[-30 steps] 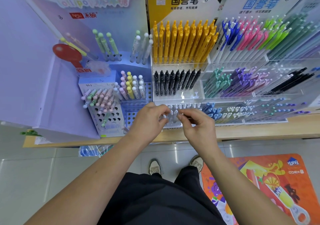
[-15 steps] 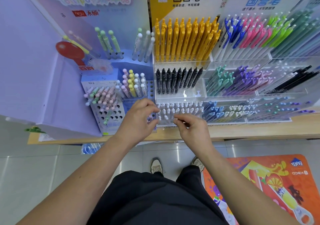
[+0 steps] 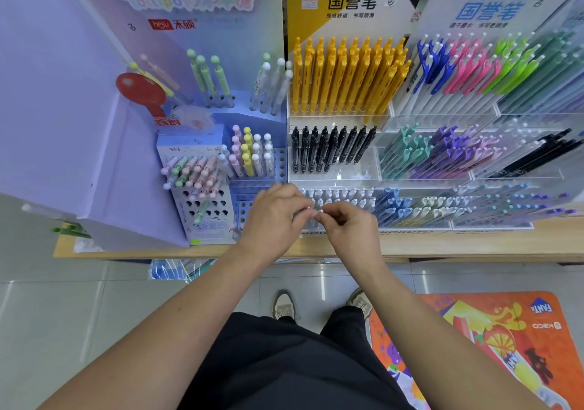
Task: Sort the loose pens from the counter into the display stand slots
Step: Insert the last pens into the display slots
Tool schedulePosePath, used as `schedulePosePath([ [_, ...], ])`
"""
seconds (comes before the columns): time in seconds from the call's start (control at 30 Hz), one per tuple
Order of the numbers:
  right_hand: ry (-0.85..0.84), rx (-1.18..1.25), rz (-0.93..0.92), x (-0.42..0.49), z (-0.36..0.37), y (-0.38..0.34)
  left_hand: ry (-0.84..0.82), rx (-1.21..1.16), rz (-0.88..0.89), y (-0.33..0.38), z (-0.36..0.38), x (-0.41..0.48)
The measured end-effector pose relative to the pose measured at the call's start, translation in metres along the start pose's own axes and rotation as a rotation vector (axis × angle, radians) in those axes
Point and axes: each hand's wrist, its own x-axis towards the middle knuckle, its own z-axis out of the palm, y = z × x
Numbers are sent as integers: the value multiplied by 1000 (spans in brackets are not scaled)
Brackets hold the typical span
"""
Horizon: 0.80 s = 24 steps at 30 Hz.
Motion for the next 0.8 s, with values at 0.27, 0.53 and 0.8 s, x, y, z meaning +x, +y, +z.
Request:
schedulePosePath([
  [0.27, 3, -5, -41, -3, -2, -2, -78, 24, 16, -4, -24, 9],
  [0.53, 115, 34, -175, -5, -17, -26, -66, 23, -8, -8, -10, 2],
  [0.8, 74, 71, -197, -8, -5, -26, -61, -20, -42, -12, 3, 1],
])
